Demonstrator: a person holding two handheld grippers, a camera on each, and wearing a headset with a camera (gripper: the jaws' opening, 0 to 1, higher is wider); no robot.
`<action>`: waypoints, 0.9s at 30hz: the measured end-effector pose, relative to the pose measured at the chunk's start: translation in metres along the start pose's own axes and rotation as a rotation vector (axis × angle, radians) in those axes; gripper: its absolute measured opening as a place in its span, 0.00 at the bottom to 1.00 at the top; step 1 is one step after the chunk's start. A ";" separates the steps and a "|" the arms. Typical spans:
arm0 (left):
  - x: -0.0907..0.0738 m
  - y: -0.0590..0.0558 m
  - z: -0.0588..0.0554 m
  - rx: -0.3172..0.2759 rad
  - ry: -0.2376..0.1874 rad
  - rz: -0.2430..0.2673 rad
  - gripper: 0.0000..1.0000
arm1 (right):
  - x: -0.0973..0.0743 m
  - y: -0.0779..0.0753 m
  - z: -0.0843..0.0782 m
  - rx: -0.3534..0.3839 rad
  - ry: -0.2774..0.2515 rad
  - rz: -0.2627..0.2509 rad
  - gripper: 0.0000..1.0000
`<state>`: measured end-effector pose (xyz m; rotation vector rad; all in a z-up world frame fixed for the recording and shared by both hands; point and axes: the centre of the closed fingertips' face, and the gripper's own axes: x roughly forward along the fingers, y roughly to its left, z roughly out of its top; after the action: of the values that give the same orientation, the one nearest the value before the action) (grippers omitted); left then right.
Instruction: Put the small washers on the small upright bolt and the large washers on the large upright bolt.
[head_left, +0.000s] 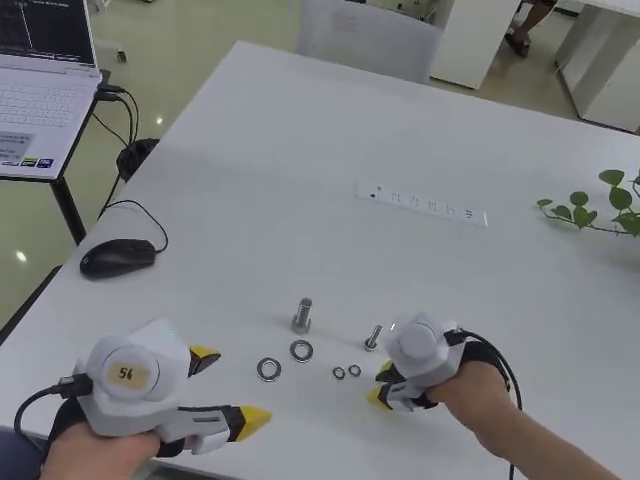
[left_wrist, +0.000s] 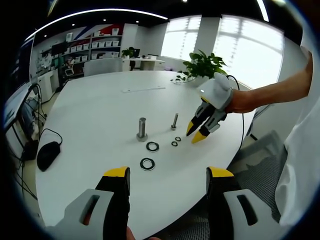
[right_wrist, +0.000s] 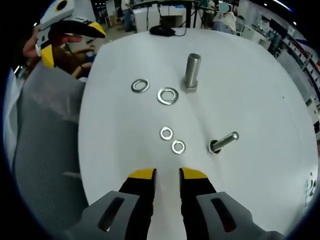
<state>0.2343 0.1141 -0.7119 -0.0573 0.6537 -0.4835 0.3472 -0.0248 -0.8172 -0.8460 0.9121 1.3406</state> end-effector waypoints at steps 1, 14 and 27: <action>0.000 0.000 0.000 -0.002 -0.002 0.001 0.61 | 0.002 -0.002 0.004 0.001 -0.009 -0.001 0.20; -0.003 0.000 0.001 -0.003 -0.004 0.006 0.61 | 0.016 -0.013 0.017 -0.062 0.012 0.012 0.20; 0.001 -0.001 0.000 -0.007 -0.003 0.000 0.61 | 0.018 -0.015 0.020 -0.087 -0.014 0.024 0.17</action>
<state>0.2344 0.1124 -0.7125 -0.0646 0.6528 -0.4811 0.3637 -0.0002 -0.8250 -0.8941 0.8603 1.4132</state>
